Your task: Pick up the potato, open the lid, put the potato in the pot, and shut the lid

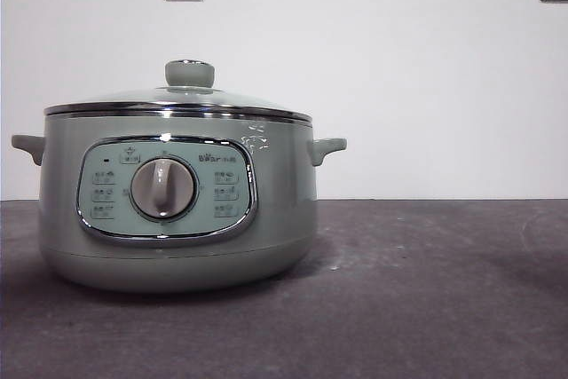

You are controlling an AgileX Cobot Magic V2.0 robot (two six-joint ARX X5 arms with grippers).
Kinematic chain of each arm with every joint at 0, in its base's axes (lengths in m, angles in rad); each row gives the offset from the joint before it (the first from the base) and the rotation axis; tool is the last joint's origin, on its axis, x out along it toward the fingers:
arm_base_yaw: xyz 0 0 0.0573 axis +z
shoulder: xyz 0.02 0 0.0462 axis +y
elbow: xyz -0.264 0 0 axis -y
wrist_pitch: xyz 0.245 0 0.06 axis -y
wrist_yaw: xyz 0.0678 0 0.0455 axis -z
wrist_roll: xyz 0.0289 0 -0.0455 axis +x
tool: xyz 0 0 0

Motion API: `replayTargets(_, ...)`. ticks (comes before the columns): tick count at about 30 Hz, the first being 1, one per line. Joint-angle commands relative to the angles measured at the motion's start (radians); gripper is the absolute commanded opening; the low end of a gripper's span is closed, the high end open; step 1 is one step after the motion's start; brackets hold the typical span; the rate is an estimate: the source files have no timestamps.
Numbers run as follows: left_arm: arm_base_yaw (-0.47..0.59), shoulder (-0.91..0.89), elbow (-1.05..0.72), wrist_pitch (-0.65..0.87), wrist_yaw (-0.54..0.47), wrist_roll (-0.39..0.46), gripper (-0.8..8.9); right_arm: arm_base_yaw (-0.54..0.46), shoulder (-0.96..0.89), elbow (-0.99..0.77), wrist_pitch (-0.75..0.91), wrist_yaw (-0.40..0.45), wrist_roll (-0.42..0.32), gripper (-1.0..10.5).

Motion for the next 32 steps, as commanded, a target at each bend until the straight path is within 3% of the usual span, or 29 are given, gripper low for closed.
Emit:
replayTargets(1, 0.041, -0.037, -0.012, 0.026, -0.012, 0.060, -0.03, -0.001, -0.002, -0.009, 0.006, 0.003, 0.013, 0.0)
replayTargets(7, 0.273, -0.125, -0.115, 0.212, 0.218, 0.128, -0.03, 0.000, -0.002, -0.009, 0.005, 0.003, 0.013, 0.0)
replayTargets(12, 0.451, -0.210, -0.304, 0.438, 0.232, 0.133, -0.03, 0.000, -0.002, -0.009, 0.005, 0.003, 0.013, 0.0)
replayTargets(15, 0.535, -0.263, -0.416, 0.493, 0.238, 0.124, -0.03, 0.000, -0.002, -0.009, 0.005, 0.003, 0.013, 0.0)
replayTargets(22, 0.633, -0.370, -0.588, 0.492, 0.233, 0.122, -0.03, 0.000, -0.002, -0.009, 0.005, 0.003, 0.013, 0.0)
replayTargets(32, 0.660, -0.506, -0.732, 0.491, 0.233, 0.117, -0.03, 0.000, -0.002, -0.009, 0.005, 0.003, 0.013, 0.0)
